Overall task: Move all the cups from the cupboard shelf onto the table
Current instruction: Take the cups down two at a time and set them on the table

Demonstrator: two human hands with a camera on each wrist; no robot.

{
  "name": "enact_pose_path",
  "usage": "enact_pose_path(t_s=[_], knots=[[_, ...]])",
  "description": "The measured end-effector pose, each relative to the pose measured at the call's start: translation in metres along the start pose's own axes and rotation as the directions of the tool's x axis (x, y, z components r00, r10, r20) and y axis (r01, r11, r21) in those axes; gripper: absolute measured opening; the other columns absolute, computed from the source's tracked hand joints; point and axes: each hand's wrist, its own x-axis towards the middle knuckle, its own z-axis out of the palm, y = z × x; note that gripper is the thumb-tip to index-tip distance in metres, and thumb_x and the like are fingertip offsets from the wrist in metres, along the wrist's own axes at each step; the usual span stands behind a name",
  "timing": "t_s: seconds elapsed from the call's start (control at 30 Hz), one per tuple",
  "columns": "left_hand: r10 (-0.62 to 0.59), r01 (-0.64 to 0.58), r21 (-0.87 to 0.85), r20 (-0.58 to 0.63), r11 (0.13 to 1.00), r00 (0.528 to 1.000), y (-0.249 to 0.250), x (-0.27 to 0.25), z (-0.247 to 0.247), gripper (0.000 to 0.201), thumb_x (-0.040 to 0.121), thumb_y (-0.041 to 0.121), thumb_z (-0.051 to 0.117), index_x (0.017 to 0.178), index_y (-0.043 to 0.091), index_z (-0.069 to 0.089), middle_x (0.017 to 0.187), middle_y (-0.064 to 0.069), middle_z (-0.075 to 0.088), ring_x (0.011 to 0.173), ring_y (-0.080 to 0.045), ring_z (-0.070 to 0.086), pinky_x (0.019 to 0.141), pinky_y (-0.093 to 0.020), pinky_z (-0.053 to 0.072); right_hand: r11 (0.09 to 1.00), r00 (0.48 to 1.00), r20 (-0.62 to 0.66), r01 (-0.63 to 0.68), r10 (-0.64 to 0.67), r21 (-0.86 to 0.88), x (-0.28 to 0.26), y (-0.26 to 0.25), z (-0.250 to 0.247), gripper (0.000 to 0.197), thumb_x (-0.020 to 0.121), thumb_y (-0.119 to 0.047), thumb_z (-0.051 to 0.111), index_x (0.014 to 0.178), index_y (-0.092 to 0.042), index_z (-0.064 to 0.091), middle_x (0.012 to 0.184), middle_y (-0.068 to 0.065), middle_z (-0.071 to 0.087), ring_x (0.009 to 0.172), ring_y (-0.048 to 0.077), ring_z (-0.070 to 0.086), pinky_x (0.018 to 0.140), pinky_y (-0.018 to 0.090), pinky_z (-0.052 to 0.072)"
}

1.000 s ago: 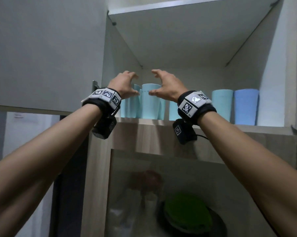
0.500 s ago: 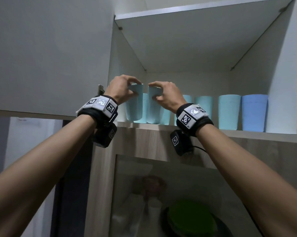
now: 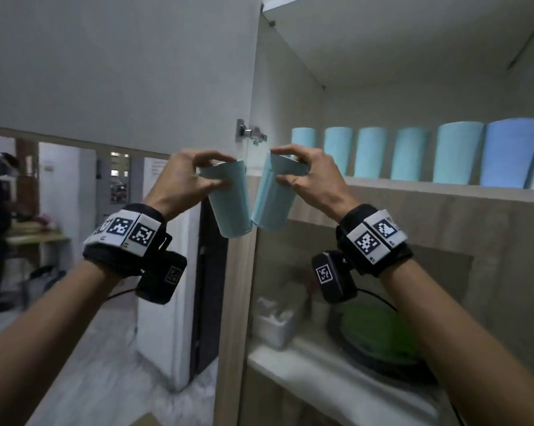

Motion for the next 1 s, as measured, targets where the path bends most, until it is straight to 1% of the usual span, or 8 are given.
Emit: enact_pose_path(t_s=[0.1, 0.2, 0.3, 0.43, 0.6, 0.73, 0.87, 1.0], knots=[[-0.155, 0.149, 0.080, 0.071, 0.986, 0.985, -0.017, -0.077, -0.008, 0.037, 0.075, 0.018, 0.077, 0.110, 0.027, 0.068, 0.096, 0.001, 0.066, 0.088, -0.016, 0.059, 0.079, -0.031, 0.053, 0.997, 0.989, 0.137, -0.067, 0.060, 0.040, -0.057, 0.003, 0.051, 0.047, 0.080, -0.019, 0.073, 0.124, -0.031, 0.062, 0.129, 0.000, 0.064, 0.115, 0.017, 0.059, 0.098, 0.039, 0.051], [-0.338, 0.326, 0.148, 0.065, 0.934, 0.939, -0.045, -0.159, -0.011, 0.031, 0.076, 0.018, 0.076, 0.106, 0.024, 0.070, 0.103, -0.007, 0.071, 0.095, -0.023, 0.063, 0.083, -0.038, 0.055, 0.985, 0.955, 0.264, -0.155, 0.132, 0.070, -0.120, 0.008, 0.105, 0.047, 0.078, -0.018, 0.075, 0.121, -0.033, 0.064, 0.126, -0.003, 0.066, 0.116, 0.017, 0.060, 0.099, 0.041, 0.050], [-0.506, 0.478, 0.243, 0.065, 0.844, 0.860, -0.071, -0.247, -0.009, 0.028, 0.078, 0.017, 0.074, 0.106, 0.015, 0.069, 0.110, -0.009, 0.071, 0.102, -0.023, 0.064, 0.090, -0.036, 0.050, 0.959, 0.891, 0.407, -0.263, 0.200, 0.102, -0.184, 0.011, 0.154, 0.045, 0.081, -0.009, 0.070, 0.122, -0.028, 0.065, 0.129, 0.001, 0.065, 0.119, 0.020, 0.059, 0.103, 0.040, 0.048], [-0.685, 0.595, 0.396, 0.135, 0.699, 0.716, -0.102, -0.348, 0.000, 0.023, 0.081, 0.016, 0.069, 0.103, 0.012, 0.064, 0.106, -0.005, 0.069, 0.095, -0.018, 0.060, 0.081, -0.027, 0.044, 0.940, 0.764, 0.595, -0.338, 0.250, 0.038, -0.261, 0.016, 0.220, 0.040, 0.082, -0.007, 0.065, 0.120, -0.020, 0.067, 0.123, 0.005, 0.069, 0.114, 0.021, 0.063, 0.100, 0.031, 0.048], [-0.765, 0.638, 0.480, 0.116, 0.602, 0.633, -0.133, -0.414, 0.023, 0.024, 0.075, 0.017, 0.072, 0.096, 0.009, 0.063, 0.100, -0.010, 0.071, 0.094, -0.029, 0.064, 0.079, -0.037, 0.051, 0.940, 0.611, 0.735, -0.324, 0.294, -0.107, -0.330, 0.025, 0.292, 0.027, 0.078, -0.005, 0.063, 0.103, -0.012, 0.070, 0.111, 0.013, 0.072, 0.108, 0.031, 0.064, 0.094, 0.039, 0.051], [-0.784, 0.596, 0.564, 0.159, 0.571, 0.601, -0.159, -0.438, 0.051, 0.020, 0.076, 0.019, 0.070, 0.091, 0.009, 0.062, 0.095, -0.011, 0.070, 0.090, -0.031, 0.063, 0.073, -0.032, 0.039, 0.948, 0.559, 0.772, -0.261, 0.303, -0.182, -0.360, 0.035, 0.340, 0.012, 0.077, -0.007, 0.060, 0.084, -0.016, 0.063, 0.097, 0.013, 0.071, 0.095, 0.034, 0.065, 0.079, 0.039, 0.053], [-0.794, 0.491, 0.681, 0.229, 0.544, 0.563, -0.193, -0.459, 0.075, 0.016, 0.078, 0.022, 0.066, 0.092, 0.019, 0.060, 0.093, -0.003, 0.071, 0.095, -0.028, 0.063, 0.100, -0.041, 0.031, 0.957, 0.519, 0.806, -0.202, 0.285, -0.208, -0.376, 0.040, 0.377, 0.011, 0.081, -0.009, 0.058, 0.090, -0.013, 0.063, 0.100, 0.015, 0.070, 0.095, 0.035, 0.065, 0.080, 0.040, 0.053], [-0.818, 0.458, 0.714, 0.287, 0.529, 0.498, -0.225, -0.481, 0.088, 0.017, 0.080, 0.012, 0.058, 0.095, 0.018, 0.059, 0.091, -0.005, 0.071, 0.093, -0.029, 0.062, 0.104, -0.043, 0.030, 0.958, 0.476, 0.831, -0.166, 0.287, -0.235, -0.389, 0.042, 0.410, 0.013, 0.081, -0.003, 0.056, 0.090, -0.011, 0.061, 0.099, 0.015, 0.069, 0.094, 0.035, 0.064, 0.076, 0.039, 0.049]])
